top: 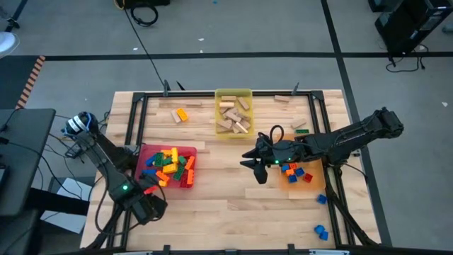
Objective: Sort blocks by size
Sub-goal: Put the 3 stud green game piece into the pink bin
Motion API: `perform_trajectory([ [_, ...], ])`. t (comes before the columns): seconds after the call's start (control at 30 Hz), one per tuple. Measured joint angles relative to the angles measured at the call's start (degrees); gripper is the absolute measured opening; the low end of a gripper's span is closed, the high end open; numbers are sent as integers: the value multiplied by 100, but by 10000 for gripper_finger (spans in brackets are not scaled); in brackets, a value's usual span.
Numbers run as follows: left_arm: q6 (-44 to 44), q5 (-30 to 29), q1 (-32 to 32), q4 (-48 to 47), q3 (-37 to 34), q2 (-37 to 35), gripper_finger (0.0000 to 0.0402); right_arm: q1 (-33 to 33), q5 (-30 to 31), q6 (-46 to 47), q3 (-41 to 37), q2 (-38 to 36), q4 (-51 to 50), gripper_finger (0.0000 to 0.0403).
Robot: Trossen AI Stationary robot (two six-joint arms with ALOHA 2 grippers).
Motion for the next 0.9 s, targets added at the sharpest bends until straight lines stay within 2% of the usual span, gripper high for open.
perform_trajectory([
  [0.37, 43, 0, -259, 249, -129, -3, 272, 45, 0, 78, 0, -2, 5, 170],
  [0.53, 72, -107, -255, 720, -127, 16, 275, 72, -4, 86, 0, -2, 1, 168],
  [0.7, -62, -75, -266, 520, -144, 127, 275, 70, 32, 89, 0, -2, 3, 169],
  [0.8, -104, -22, -310, 635, -384, 167, 275, 70, 46, 89, 0, -2, 3, 167],
  [0.9, -103, 83, -406, 1187, -743, 192, 275, 70, 50, 89, 0, -2, -2, 167],
])
